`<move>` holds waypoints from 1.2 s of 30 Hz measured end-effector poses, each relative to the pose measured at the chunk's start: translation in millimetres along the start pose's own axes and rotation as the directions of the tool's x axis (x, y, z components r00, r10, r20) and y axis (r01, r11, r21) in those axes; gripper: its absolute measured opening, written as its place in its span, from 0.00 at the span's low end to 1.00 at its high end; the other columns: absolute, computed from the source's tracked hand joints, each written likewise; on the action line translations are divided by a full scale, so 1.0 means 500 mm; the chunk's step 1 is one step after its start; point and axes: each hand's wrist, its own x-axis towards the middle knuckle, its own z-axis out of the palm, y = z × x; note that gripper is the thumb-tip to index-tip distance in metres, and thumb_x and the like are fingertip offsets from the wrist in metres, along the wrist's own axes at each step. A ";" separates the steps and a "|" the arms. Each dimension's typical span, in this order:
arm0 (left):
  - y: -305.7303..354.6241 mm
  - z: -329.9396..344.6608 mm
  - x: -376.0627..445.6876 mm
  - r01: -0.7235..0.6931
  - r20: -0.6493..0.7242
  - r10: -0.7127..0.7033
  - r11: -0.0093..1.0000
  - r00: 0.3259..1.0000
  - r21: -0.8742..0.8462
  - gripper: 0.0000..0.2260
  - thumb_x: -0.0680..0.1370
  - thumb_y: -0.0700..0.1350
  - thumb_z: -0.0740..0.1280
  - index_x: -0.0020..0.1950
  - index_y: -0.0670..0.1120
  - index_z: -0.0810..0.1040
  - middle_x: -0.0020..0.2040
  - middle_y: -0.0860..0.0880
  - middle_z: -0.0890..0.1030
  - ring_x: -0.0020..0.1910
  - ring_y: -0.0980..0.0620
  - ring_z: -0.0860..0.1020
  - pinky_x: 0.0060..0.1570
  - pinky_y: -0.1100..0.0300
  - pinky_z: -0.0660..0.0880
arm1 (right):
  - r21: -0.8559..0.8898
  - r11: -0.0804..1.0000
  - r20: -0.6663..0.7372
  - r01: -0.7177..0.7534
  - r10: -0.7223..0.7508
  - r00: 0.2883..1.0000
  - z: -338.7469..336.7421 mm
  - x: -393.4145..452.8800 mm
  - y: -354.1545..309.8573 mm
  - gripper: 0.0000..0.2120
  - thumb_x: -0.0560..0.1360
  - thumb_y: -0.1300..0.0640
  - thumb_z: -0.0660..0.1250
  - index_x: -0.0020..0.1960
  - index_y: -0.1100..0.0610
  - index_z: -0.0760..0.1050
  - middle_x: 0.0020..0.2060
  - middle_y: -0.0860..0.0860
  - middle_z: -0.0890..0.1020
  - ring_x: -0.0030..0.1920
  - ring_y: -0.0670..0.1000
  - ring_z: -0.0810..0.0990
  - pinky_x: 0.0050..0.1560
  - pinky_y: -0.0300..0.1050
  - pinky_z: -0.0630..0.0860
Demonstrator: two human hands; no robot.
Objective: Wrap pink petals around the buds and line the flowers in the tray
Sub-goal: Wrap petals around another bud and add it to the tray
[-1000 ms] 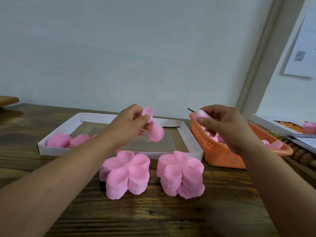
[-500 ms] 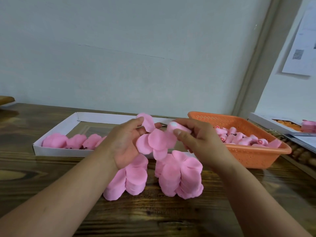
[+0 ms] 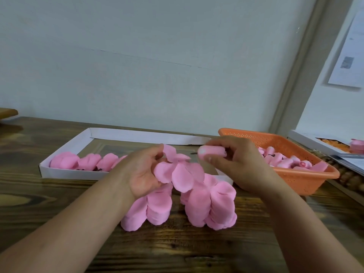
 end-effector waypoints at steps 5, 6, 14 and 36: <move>0.002 -0.002 -0.001 0.013 -0.082 -0.010 0.999 0.997 0.032 0.18 0.68 0.36 0.68 0.57 0.39 0.74 0.51 0.43 0.74 0.48 0.48 0.75 0.48 0.56 0.76 | 0.196 0.980 0.008 0.021 -0.023 1.000 -0.003 0.003 -0.003 0.06 0.69 0.65 0.73 0.42 0.55 0.81 0.33 0.44 0.81 0.33 0.40 0.75 0.34 0.33 0.71; 0.001 -0.001 -0.001 0.010 -0.090 -0.009 1.000 0.996 0.011 0.18 0.69 0.37 0.67 0.59 0.39 0.72 0.52 0.42 0.73 0.49 0.47 0.75 0.48 0.56 0.76 | 0.234 0.972 0.078 0.036 -0.056 0.995 -0.005 0.000 -0.006 0.07 0.68 0.64 0.73 0.43 0.55 0.82 0.35 0.45 0.82 0.35 0.41 0.77 0.36 0.33 0.72; -0.011 0.012 -0.015 0.068 -0.020 -0.069 0.997 0.997 -0.041 0.15 0.76 0.41 0.64 0.57 0.32 0.73 0.51 0.35 0.82 0.46 0.42 0.82 0.39 0.44 0.79 | 0.121 0.992 0.253 0.042 -0.072 0.965 0.009 0.009 -0.014 0.10 0.68 0.63 0.74 0.47 0.52 0.83 0.42 0.45 0.82 0.40 0.43 0.80 0.40 0.34 0.75; -0.047 0.031 -0.012 -0.186 -0.078 0.180 0.980 0.981 -0.072 0.11 0.82 0.42 0.58 0.56 0.37 0.76 0.49 0.39 0.84 0.48 0.46 0.82 0.47 0.52 0.77 | 0.263 0.965 -0.145 -0.015 0.055 0.988 0.033 0.010 0.009 0.13 0.70 0.65 0.72 0.38 0.47 0.80 0.34 0.45 0.83 0.32 0.40 0.77 0.32 0.33 0.73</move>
